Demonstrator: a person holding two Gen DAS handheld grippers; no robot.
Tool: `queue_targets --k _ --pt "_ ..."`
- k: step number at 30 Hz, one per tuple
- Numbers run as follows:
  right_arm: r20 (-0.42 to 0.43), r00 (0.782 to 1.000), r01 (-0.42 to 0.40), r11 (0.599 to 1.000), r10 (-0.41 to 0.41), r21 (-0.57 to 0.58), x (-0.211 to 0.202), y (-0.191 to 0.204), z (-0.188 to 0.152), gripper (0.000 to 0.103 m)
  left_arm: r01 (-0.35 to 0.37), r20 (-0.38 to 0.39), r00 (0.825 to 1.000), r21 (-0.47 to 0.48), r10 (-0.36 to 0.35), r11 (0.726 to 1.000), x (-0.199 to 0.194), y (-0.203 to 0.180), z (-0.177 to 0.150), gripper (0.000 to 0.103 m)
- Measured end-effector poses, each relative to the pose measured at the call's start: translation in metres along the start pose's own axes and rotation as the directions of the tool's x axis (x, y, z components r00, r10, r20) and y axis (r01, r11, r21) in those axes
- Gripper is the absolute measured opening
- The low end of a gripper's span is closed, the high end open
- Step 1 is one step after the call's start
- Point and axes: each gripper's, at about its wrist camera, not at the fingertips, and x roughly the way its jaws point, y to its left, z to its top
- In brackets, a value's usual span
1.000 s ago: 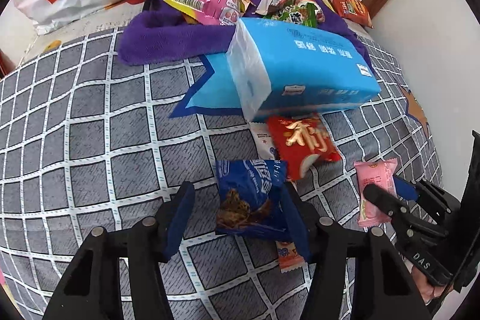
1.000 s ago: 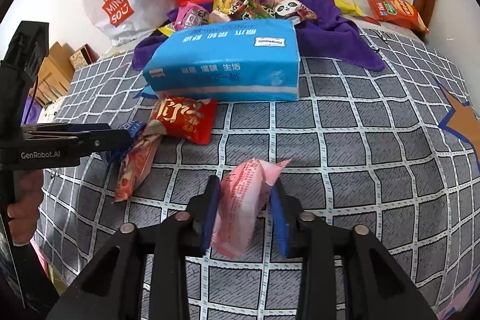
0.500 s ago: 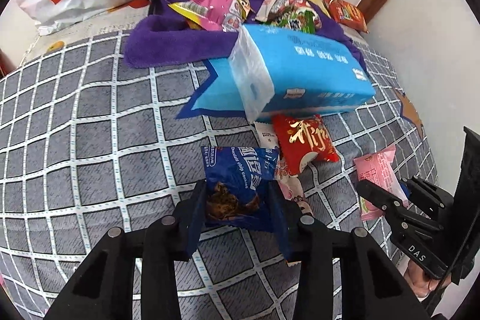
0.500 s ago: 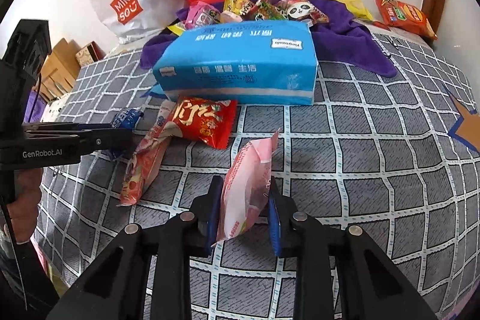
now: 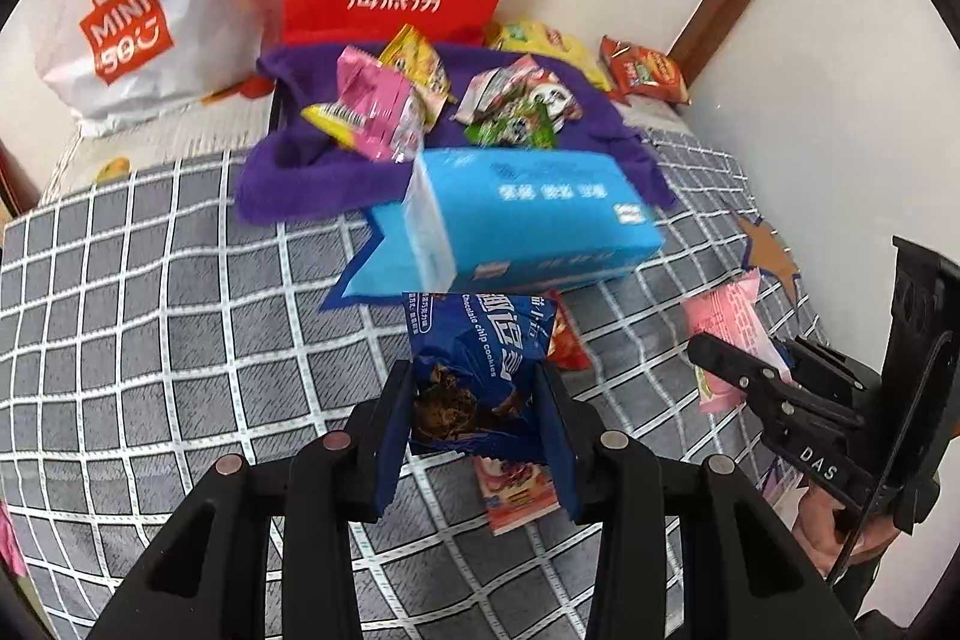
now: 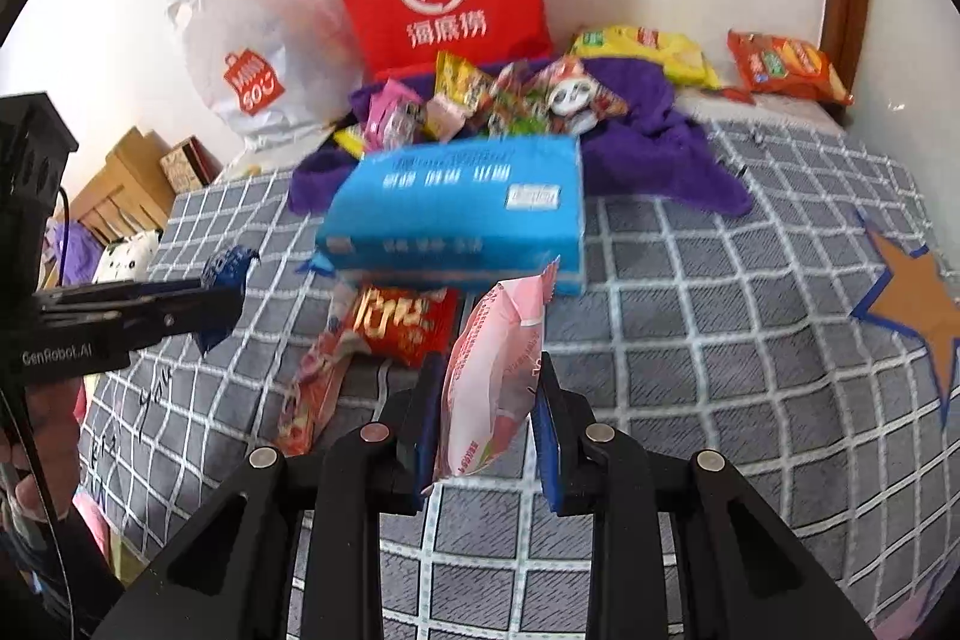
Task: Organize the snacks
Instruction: 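Grasp the blue snack bag with the left tool while the right tool holds the pink wrapper, then carry the pink wrapper and blue bag up over the purple cloth with both tools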
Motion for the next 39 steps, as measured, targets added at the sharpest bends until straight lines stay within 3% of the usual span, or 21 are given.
queue_targets --k 7,18,26,39 --pt "0.055 0.998 -0.026 0.999 0.024 0.027 -0.012 -0.006 0.026 0.028 -0.008 0.041 0.999 0.038 0.006 0.999 -0.011 -0.015 0.018 0.038" --pt "0.094 0.995 0.024 1.0 -0.024 0.007 -0.013 -0.005 0.08 0.028 -0.009 0.082 0.997 0.063 0.004 0.998 -0.02 -0.022 0.059 0.038" --pt "0.124 0.991 0.049 0.999 -0.046 -0.023 -0.01 0.0 0.125 0.028 -0.039 0.114 0.993 0.051 0.033 0.998 -0.025 -0.013 0.095 0.038" --pt "0.158 0.987 0.005 0.997 0.006 -0.071 0.014 0.017 0.212 0.028 -0.052 0.169 0.984 -0.001 0.052 0.999 -0.016 0.01 0.163 0.038"
